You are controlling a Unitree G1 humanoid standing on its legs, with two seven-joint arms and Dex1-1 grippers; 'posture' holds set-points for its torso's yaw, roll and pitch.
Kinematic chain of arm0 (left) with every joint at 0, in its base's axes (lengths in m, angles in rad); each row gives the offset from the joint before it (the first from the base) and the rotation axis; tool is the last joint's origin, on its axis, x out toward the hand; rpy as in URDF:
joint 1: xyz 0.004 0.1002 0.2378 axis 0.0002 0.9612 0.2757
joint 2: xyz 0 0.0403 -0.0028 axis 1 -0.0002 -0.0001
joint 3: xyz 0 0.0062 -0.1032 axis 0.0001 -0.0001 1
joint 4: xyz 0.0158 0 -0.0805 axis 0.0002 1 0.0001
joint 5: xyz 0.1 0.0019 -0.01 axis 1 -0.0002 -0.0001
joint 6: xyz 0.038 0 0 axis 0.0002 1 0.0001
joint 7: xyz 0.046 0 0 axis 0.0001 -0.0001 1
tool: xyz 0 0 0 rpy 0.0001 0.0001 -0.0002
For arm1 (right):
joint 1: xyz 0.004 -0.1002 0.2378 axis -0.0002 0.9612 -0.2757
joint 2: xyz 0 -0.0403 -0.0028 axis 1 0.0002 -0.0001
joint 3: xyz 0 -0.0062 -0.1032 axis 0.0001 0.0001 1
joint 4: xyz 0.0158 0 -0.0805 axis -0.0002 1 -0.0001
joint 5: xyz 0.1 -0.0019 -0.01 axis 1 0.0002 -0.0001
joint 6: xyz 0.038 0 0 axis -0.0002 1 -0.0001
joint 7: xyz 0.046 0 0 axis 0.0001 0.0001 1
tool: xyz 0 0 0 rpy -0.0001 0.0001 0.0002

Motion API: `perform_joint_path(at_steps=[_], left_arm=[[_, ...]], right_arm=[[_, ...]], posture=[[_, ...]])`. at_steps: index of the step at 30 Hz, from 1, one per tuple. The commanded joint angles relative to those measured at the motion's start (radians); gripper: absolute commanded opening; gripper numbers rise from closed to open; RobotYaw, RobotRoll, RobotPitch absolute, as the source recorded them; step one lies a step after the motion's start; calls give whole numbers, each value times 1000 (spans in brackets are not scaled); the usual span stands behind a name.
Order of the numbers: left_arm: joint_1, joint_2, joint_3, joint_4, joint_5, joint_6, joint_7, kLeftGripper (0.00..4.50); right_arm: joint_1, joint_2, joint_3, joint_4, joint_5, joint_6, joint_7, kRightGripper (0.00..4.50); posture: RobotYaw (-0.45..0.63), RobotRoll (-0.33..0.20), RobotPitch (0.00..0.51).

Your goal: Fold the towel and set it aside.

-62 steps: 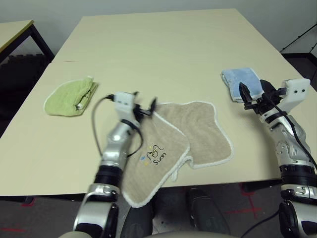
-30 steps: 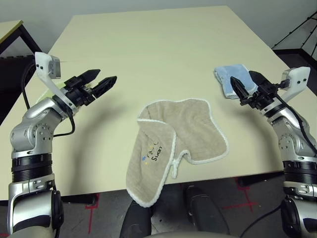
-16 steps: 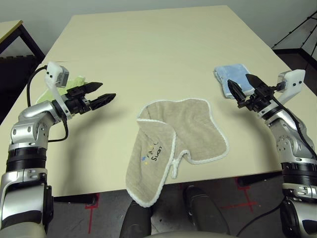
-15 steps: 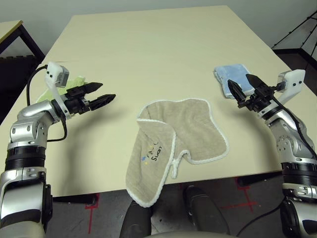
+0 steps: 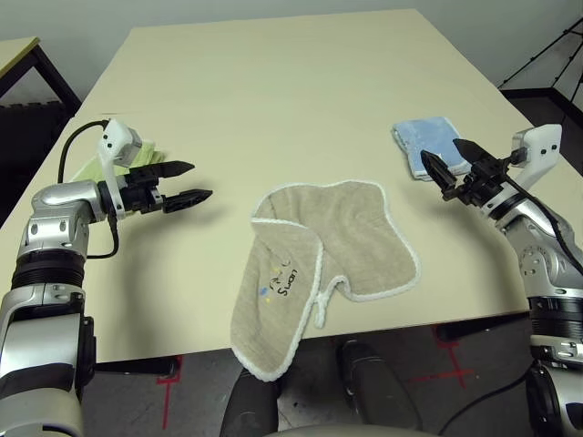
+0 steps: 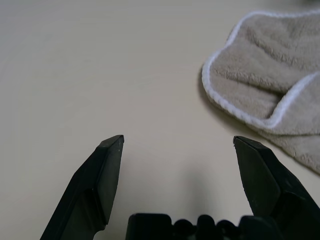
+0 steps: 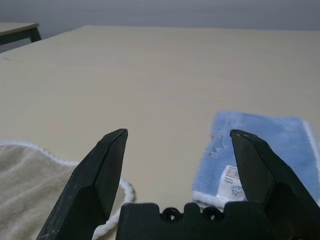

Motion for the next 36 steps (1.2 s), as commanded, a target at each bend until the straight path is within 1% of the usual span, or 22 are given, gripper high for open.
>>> perform_joint_path(at_steps=[1,6,10,15,18,24,26,27,31,32,35,36], left_arm=[[-11,-5,-12,28,32,-106,-31,4443],[-22,-18,-12,32,19,-172,-93,4443],[-35,-38,-7,5,-10,-130,-145,4443],[-23,-52,12,-69,-50,-43,-141,4443],[2,-51,16,-127,-65,-7,-133,4443],[38,-43,34,-202,-85,40,-110,4443],[38,-34,38,-207,-87,50,-114,4443],[37,-31,40,-204,-86,53,-116,4443],[31,-32,41,-221,-90,81,-110,4443],[29,-50,40,-237,-100,99,-99,4443],[56,-86,45,-315,-134,176,-57,4443],[60,-88,41,-335,-142,209,-54,4443]], right_arm=[[-12,-14,23,-26,7,42,22,4468],[-36,-57,40,-16,13,96,79,4468],[-81,-131,81,-6,15,220,153,4468],[-205,-211,147,34,28,481,208,4468],[-296,-219,157,94,23,617,184,4468],[-408,-217,241,177,-41,680,196,4468],[-440,-213,271,187,-53,694,209,4468],[-453,-211,288,191,-59,702,216,4468],[-491,-233,349,191,-82,726,259,4468],[-501,-247,366,200,-93,723,280,4468],[-500,-281,395,204,-111,726,320,4468],[-495,-296,409,197,-114,729,342,4468]], posture=[[-6,0,154],[-1,0,166],[0,0,187],[1,0,197],[3,0,201],[12,0,215],[35,0,219],[41,0,229],[47,0,224],[24,0,224],[11,0,210],[16,0,220]])
